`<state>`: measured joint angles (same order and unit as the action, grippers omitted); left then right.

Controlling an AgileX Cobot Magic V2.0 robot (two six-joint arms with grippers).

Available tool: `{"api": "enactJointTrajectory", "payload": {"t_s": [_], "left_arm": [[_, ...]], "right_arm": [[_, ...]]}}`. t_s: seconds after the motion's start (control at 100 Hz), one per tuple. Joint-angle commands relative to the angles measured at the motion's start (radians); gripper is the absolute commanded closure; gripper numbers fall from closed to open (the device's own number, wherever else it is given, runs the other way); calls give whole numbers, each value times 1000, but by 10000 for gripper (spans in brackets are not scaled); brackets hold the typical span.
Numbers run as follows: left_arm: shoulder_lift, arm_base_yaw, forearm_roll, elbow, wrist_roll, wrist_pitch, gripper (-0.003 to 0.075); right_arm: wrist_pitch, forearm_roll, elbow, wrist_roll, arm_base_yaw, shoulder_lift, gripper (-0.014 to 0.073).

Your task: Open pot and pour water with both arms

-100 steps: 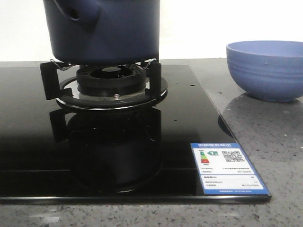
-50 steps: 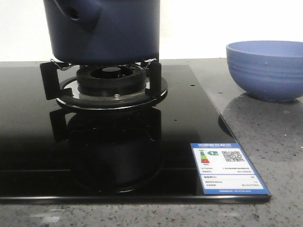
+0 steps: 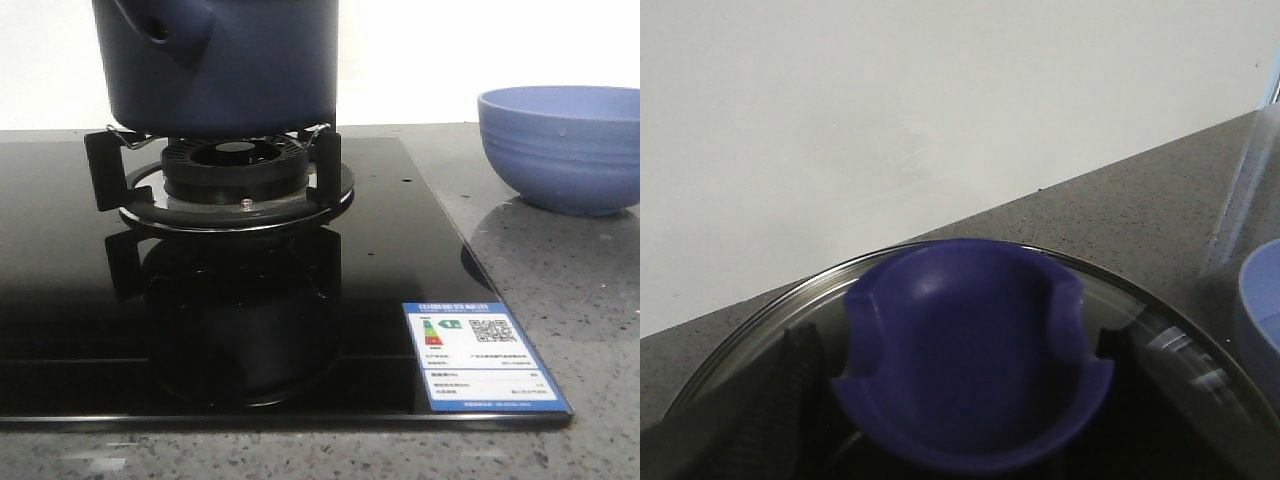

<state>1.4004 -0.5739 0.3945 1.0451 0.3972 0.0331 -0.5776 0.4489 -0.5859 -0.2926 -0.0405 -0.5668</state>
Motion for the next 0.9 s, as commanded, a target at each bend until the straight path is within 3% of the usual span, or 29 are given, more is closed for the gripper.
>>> {"api": "enactJointTrajectory", "payload": {"t_s": [0.0,0.26,0.89], "left_arm": [[-32,-2,-2,31,-2,58,230],[-32,-2,-2,31,-2,58,398],[-196,5,-2,31,-2,56,405]], "right_arm": [[62,15,-32,-10,-4,-11,177],[62,15,-32,-10,-4,-11,177],[64,5,-39,-11,-4,-35,177]]}}
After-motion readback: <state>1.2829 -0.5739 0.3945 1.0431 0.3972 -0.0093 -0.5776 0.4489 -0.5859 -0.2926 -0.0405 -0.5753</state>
